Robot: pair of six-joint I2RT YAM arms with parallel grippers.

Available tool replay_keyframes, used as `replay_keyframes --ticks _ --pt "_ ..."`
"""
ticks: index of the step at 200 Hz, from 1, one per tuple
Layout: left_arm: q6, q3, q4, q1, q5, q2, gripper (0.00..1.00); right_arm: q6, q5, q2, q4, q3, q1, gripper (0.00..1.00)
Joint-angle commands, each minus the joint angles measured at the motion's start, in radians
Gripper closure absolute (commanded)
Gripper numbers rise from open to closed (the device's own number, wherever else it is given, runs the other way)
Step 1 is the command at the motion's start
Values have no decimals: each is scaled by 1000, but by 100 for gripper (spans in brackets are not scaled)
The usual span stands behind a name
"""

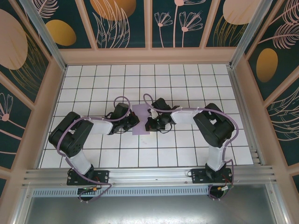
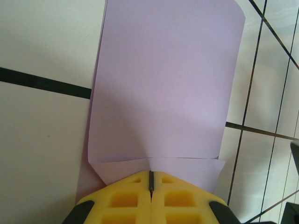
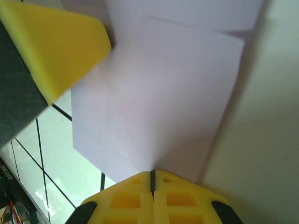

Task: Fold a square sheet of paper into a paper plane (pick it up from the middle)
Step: Fold the triangle a second time at the center of the table.

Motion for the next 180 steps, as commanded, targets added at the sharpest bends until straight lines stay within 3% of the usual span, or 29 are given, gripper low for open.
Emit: replay_keyframes --ticks 1,43,86,144,180 --pt "-7 -37 -144 5 -97 42 96 -31 2 -24 -117 -72 5 100" --pt "-4 -36 -143 5 -95 36 96 -60 -1 -71 -140 -121 -1 100" --pt "1 -34 -141 5 -90 23 95 -46 3 -131 -91 -27 -11 100" --pt "2 -38 -134 5 -80 21 95 -22 28 24 -35 114 -7 100" --pt "2 -40 -134 5 -79 12 95 -36 34 56 -50 104 -5 100"
